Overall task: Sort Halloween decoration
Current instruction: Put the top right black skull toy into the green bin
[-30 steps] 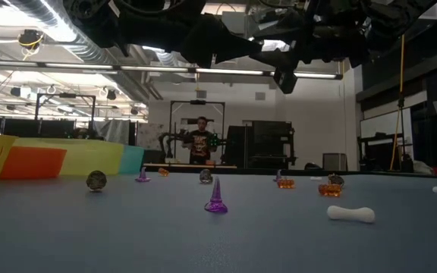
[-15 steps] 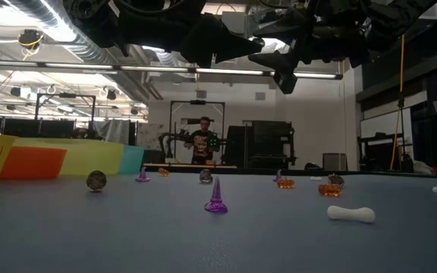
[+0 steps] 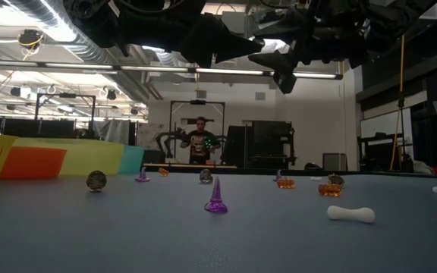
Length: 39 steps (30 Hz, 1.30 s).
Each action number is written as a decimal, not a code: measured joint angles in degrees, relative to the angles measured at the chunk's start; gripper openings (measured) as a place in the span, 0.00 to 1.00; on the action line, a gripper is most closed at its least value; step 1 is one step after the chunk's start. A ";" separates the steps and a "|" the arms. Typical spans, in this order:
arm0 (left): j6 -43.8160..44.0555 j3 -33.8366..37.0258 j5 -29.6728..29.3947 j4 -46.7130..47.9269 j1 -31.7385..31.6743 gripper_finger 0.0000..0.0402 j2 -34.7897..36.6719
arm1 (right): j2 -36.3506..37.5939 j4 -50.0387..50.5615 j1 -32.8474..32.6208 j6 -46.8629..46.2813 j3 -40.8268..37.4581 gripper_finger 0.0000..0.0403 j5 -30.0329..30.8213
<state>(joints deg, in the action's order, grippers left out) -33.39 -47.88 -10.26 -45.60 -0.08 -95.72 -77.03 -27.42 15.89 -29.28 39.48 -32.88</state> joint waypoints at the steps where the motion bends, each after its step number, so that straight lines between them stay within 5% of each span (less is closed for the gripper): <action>1: 0.00 -0.01 -0.09 0.00 -0.01 0.20 0.00 | 0.02 0.01 0.40 -0.02 0.00 0.47 -0.54; 13: -0.03 0.00 -0.85 -0.10 -0.01 0.20 0.00 | 0.02 -0.35 2.18 -0.02 0.00 0.47 -6.76; 30: -0.04 0.00 -1.01 -0.39 0.01 0.20 0.00 | 0.02 0.48 2.09 -0.02 0.00 0.47 -5.25; 39: -0.18 0.00 -1.16 -0.37 -0.01 0.20 0.00 | 0.02 0.48 2.07 -0.02 0.00 0.28 -5.27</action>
<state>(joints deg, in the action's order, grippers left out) -33.57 -47.88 -11.42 -45.98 -0.10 -95.72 -77.01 -26.94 17.96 -29.30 39.48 -38.15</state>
